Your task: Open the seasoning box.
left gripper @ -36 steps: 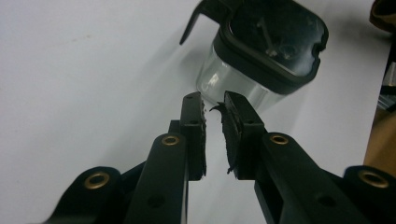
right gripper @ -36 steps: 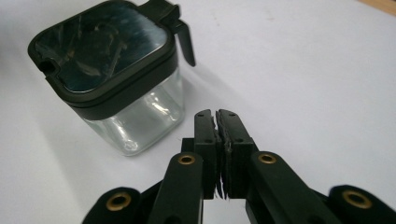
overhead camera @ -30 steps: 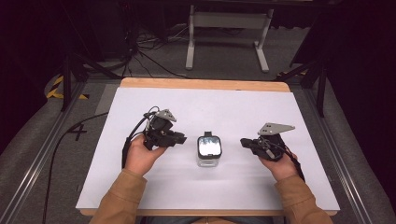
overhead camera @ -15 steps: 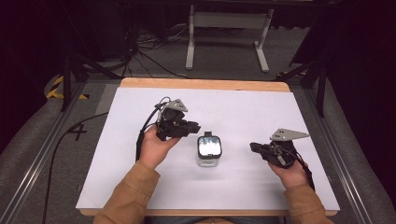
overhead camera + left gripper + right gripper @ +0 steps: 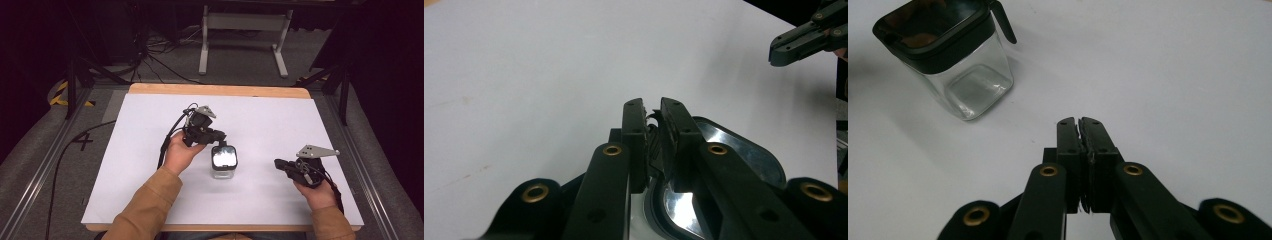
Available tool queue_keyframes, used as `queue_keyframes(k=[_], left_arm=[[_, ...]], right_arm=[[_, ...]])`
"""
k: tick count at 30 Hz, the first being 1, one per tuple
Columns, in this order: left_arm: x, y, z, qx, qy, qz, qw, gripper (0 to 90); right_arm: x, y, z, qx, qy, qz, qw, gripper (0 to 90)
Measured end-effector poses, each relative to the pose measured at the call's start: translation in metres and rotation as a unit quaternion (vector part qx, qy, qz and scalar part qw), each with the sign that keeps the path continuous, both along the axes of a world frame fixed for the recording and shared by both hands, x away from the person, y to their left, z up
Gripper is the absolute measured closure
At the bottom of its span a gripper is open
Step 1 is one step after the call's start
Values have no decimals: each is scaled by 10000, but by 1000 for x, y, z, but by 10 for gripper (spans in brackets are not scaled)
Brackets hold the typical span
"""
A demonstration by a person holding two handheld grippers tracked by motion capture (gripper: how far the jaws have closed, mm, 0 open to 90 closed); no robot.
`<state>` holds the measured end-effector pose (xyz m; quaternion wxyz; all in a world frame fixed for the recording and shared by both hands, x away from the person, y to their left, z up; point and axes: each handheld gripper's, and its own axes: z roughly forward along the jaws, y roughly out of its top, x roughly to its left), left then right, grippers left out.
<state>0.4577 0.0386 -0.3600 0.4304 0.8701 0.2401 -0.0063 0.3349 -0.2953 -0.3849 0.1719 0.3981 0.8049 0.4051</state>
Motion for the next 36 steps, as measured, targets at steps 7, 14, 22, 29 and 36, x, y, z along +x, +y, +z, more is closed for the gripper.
queue_keyframes(k=[7,14,22,29,36], left_arm=[[0,-1,-2,107,87,37,9999,891],[2,-2,-4,19,96,43,9999,890],[3,-2,-4,-27,211,50,9998,890],[2,-2,-4,0,188,83,9998,891],[3,-2,-4,-22,217,97,9997,897]], right_arm=[[0,3,-1,5,16,28,10000,872],[0,12,-3,-56,50,164,9998,865],[-1,27,-5,-86,43,360,9993,858],[-2,36,-4,-33,28,475,9989,859],[-3,54,1,74,-48,735,9973,862]])
